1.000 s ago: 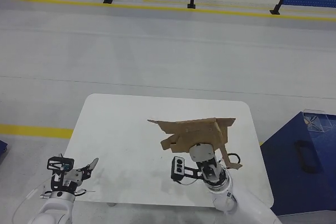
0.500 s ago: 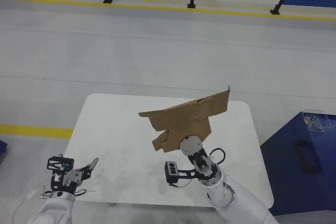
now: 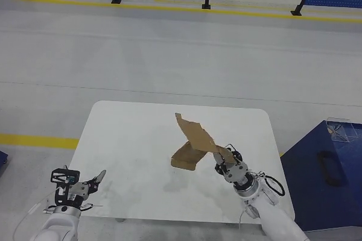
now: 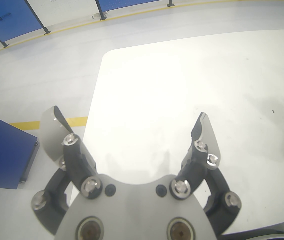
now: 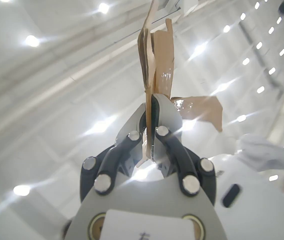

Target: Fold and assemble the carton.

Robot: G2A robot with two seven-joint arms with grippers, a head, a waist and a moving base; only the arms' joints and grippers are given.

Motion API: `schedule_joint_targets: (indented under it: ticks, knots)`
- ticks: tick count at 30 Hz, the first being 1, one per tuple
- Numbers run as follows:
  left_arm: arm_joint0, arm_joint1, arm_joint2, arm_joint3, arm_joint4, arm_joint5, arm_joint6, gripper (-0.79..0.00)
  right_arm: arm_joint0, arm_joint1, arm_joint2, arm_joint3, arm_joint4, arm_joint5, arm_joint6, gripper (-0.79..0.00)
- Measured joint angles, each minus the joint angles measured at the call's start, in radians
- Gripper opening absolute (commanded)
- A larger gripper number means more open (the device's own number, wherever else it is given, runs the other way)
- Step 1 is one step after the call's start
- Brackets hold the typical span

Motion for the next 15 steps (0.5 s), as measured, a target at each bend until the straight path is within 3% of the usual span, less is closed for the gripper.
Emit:
schedule_joint_targets:
  ticks: [2,6,9,15]
  knots:
    - [0.0,0.0,0.0,0.0,0.0,0.0,0.0,0.0,-0.021,0.0,0.023,0.005,-0.095,-0.124,-0.01,-0.785]
    - [0.0,0.0,0.0,0.0,0.0,0.0,0.0,0.0,-0.039,-0.005,0.039,0.022,-0.173,-0.226,-0.037,-0.785]
    - [0.0,0.0,0.0,0.0,0.0,0.0,0.0,0.0,-0.036,-0.011,0.032,0.044,-0.22,-0.247,-0.039,-0.785]
    - [0.0,0.0,0.0,0.0,0.0,0.0,0.0,0.0,-0.012,-0.02,0.021,0.08,-0.256,-0.186,-0.004,-0.785]
